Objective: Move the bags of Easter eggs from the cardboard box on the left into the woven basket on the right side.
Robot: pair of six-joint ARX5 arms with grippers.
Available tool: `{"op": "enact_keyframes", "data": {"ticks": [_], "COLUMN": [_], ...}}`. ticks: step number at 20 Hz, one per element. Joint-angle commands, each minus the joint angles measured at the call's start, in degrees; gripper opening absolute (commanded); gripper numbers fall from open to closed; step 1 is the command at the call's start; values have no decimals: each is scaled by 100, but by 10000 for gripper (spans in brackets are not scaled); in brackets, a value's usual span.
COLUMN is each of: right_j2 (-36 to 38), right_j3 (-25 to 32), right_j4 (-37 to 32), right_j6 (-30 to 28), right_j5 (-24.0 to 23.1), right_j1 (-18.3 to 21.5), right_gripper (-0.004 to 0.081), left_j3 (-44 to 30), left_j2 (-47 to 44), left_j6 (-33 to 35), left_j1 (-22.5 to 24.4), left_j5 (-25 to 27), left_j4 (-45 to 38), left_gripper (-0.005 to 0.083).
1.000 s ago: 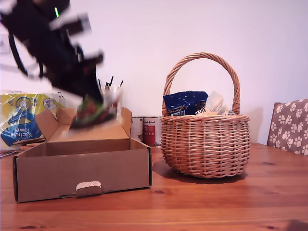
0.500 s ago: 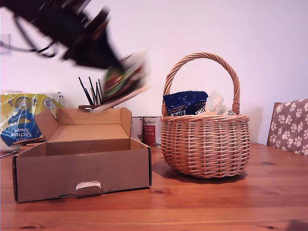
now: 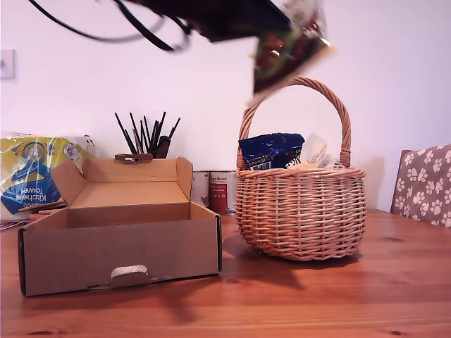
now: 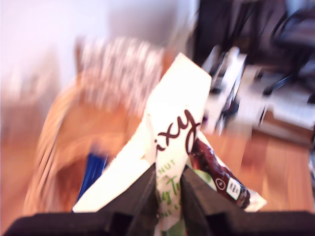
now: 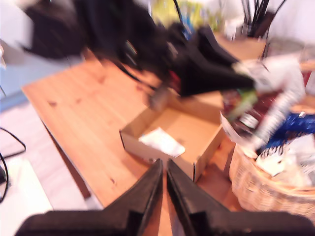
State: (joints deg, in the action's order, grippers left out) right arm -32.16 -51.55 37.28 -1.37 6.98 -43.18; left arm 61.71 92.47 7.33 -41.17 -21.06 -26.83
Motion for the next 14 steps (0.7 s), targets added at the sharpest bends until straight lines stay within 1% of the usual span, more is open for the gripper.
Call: {"op": "enact_keyframes", "data": {"ticks": [1,2,5,7,10,11,14], "right_j2": [44,72,96,96,96,96,96], "right_j3": [-22,-22,-22,-22,-22,-22,-22], "right_j4": [35,79,203,245,380,420,415], "right_j6": [33,46,48,142,155,153,146], "right_j5": [-7,-11,-33,-330,-1040,-1202,-1220], "right_j1": [-9,-9,-9,-9,-4,-4,-4], "right_gripper": [-13,-13,-13,-13,-13,-13,-13], "left_j3": [-35,-7,186,444,938,1088,1502], "left_j2": [332,507,981,1300,1779,1902,2308], "left_j6": [186,234,374,531,623,625,789], "left_j1": [-28,-37,-37,-37,-37,-39,-52], "left_j5": [219,315,507,616,678,704,774], "left_j4": [-527,-780,-1200,-1235,-1211,-1180,-916], "left_gripper": [91,91,91,91,91,91,91]}}
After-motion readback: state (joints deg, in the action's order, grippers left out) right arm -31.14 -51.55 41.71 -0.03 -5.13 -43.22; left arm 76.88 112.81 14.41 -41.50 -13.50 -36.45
